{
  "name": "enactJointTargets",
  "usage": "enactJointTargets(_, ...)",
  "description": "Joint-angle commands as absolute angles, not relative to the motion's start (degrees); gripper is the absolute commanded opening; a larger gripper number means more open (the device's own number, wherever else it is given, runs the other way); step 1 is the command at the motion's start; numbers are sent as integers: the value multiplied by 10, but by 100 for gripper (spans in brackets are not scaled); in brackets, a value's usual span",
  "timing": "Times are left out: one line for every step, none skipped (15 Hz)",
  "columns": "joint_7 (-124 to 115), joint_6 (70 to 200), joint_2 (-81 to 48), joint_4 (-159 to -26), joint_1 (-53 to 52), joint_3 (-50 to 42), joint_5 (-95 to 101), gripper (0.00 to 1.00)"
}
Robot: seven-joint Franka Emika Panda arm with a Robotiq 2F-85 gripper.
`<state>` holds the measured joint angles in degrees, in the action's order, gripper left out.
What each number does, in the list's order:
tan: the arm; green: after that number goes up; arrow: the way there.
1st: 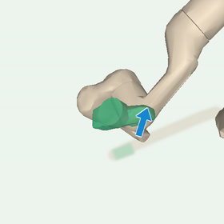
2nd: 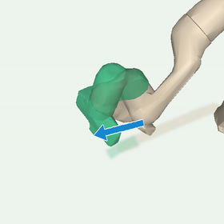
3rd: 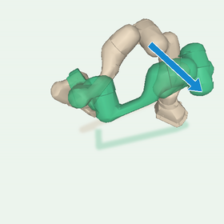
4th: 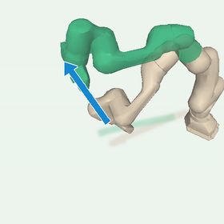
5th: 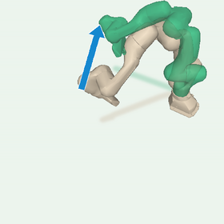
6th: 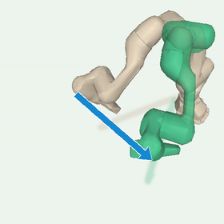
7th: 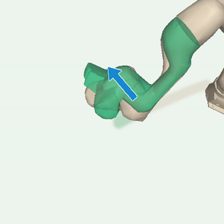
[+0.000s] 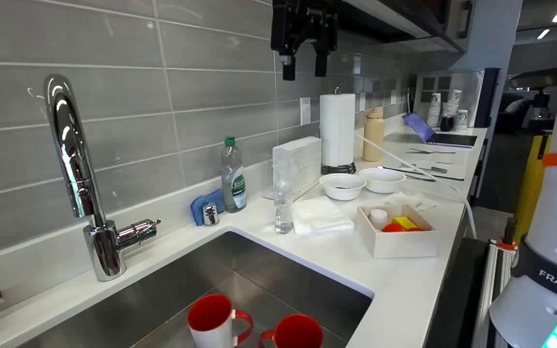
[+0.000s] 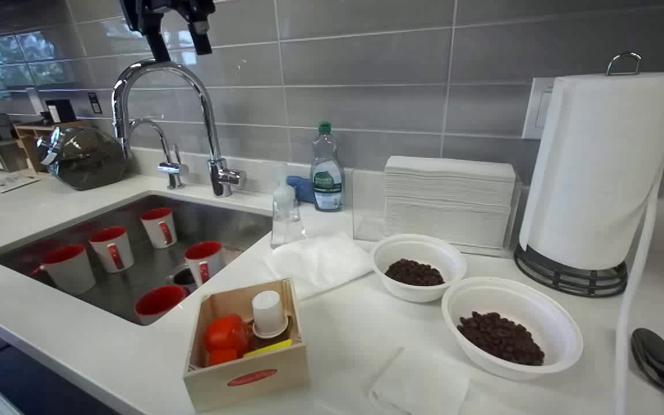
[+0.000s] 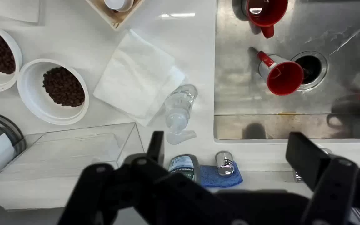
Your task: Remove the coffee pod from the box and place it on the counter.
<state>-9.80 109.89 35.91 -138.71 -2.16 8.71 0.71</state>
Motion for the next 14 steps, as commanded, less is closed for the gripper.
enactJointTargets(-100, 1098, 358, -1386, -26, 84, 10, 100)
enactJointTargets(-100, 1098, 358, -1386, -26, 84, 10, 100)
enactJointTargets(-100, 1098, 358, -1386, -26, 84, 10, 100)
enactJointTargets(-100, 1098, 358, -1386, -26, 84, 10, 100)
enactJointTargets(-100, 1098, 358, -1386, -26, 84, 10, 100)
enactJointTargets(-100, 1098, 358, -1386, -26, 84, 10, 100)
enactJointTargets(-100, 1094, 357, -1388, -22, 82, 15, 100)
enactJointTargets(-96, 1081, 353, -1390, -17, 79, 24, 100)
enactJointTargets(-94, 1078, 354, -1396, -13, 75, 30, 100)
enactJointTargets(-89, 1072, 355, -1404, -8, 67, 36, 100)
enactJointTargets(-84, 1067, 355, -1414, -3, 59, 43, 100)
enactJointTargets(-76, 1061, 354, -1423, 1, 47, 45, 100)
enactJointTargets(-68, 1055, 354, -1433, 6, 36, 48, 100)
enactJointTargets(-58, 1051, 353, -1444, 13, 23, 51, 100)
